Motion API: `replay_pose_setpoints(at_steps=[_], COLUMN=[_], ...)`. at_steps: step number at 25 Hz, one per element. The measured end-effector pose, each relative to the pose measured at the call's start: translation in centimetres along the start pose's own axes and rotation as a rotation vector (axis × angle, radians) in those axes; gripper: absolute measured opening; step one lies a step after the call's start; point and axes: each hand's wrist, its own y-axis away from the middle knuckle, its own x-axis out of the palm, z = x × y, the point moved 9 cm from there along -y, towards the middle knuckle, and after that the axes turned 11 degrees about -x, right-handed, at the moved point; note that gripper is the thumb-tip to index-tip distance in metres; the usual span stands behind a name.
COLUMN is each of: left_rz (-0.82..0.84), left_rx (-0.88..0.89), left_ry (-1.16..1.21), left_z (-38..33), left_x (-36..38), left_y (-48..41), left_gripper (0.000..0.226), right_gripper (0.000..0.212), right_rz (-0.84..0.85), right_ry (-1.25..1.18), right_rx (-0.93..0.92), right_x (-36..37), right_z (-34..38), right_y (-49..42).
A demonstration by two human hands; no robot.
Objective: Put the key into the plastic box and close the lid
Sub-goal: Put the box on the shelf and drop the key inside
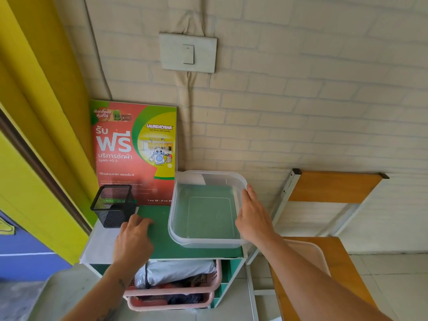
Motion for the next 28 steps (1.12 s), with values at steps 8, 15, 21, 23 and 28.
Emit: replay_pose_setpoints(at_steps=[8,15,21,23,28], left_rz=[0.029,0.143,0.353,0.369,0.334], left_rx=[-0.220,-0.455,-0.655,-0.665,-0.394], left_ry=[0.367,0.984,1.312,1.284,1.035], left_z=[0.4,-1.8,-3.7,-4.3,-8.5], left_x=[-1.6,-3.8,-2.8,-3.2,-6.1], left_y=[-0.4,-1.4,-1.3,-1.3,-1.8], left_gripper=[0.040,0.046,0.031,0.028,0.033], right_gripper=[0.069,0.067,0.066,0.066,0.068], right_rz=[0.018,0.011,0.011,0.012,0.020], right_ry=[0.045,0.065,0.062,0.053,0.040], right_rx=[0.010,0.010,0.010,0.015,0.016], right_x=[-0.1,0.4,0.6,0.7,0.8], right_z=[0.2,-0.3,-0.5,-0.6,-0.7], right_y=[0.1,-0.1,-0.3,-0.3,-0.3])
